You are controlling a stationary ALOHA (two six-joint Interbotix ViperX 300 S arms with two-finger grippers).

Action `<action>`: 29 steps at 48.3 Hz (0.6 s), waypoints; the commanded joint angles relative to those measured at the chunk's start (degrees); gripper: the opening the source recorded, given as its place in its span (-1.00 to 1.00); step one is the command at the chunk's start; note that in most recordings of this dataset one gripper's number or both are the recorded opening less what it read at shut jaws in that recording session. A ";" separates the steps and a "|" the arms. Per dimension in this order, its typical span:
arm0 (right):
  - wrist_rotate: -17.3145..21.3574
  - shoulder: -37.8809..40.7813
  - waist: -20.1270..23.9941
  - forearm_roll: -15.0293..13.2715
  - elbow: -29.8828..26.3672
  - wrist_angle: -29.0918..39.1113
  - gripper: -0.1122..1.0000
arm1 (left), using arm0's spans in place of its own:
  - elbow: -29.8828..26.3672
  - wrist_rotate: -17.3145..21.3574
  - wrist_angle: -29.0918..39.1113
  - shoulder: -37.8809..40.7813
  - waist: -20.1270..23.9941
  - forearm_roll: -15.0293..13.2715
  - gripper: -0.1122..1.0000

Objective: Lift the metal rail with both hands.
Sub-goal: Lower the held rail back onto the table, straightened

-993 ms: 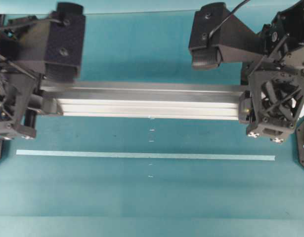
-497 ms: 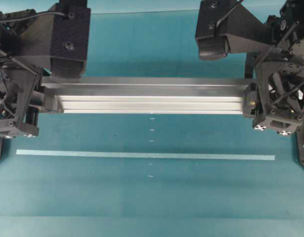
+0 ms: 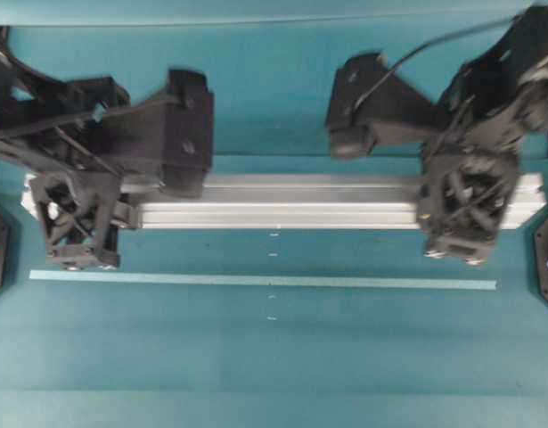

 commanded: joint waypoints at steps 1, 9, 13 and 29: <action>-0.09 -0.44 -0.62 0.09 3.43 -4.83 -0.05 | 1.76 0.26 -1.85 -1.32 0.00 0.18 -0.26; -1.93 -0.44 -0.62 0.09 8.53 -10.28 -0.05 | 7.65 0.53 -9.76 -1.05 0.09 0.18 -0.26; -2.81 0.18 -0.44 0.09 11.16 -13.45 -0.05 | 10.90 0.70 -13.45 -0.97 0.09 0.18 -0.26; -5.62 2.72 0.26 -0.97 21.36 -26.02 -0.05 | 18.72 0.09 -20.92 0.53 0.09 0.26 -0.26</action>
